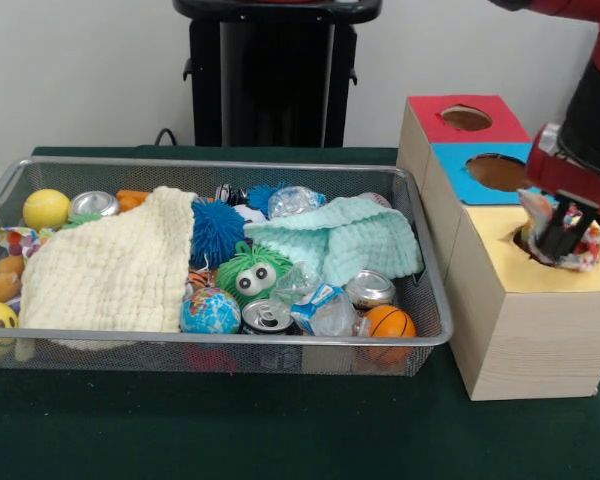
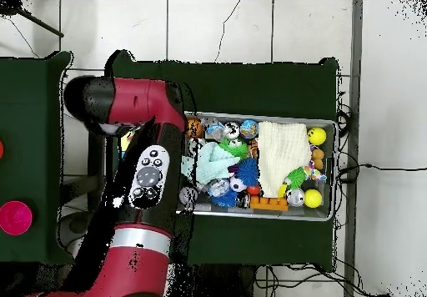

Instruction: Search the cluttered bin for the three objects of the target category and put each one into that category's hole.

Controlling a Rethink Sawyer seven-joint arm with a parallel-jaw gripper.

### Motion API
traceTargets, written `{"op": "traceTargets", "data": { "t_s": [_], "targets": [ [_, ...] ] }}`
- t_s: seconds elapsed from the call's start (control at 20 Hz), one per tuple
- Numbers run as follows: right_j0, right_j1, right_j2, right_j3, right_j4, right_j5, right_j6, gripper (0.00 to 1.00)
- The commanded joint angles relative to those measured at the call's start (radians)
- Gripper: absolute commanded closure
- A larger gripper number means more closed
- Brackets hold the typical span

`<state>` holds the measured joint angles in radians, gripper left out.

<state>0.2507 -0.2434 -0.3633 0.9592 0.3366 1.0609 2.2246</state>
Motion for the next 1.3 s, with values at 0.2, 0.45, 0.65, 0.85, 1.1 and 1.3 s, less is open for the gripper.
{"op": "traceTargets", "data": {
  "t_s": [0.2,0.45,0.65,0.85,1.1,1.3],
  "targets": [
    [0.041,0.014,0.066,0.128,0.061,0.051,0.342,1.0],
    [-0.033,0.018,0.139,0.206,0.053,-0.104,0.201,1.0],
    [-0.075,0.037,0.186,0.252,0.036,-0.237,0.126,1.0],
    [-0.097,0.057,0.207,0.243,-0.007,-0.277,0.078,1.0],
    [-0.116,0.111,0.222,0.219,-0.049,-0.347,0.063,1.0],
    [-0.105,0.166,0.229,0.203,-0.062,-0.446,0.109,1.0]
  ]
}}
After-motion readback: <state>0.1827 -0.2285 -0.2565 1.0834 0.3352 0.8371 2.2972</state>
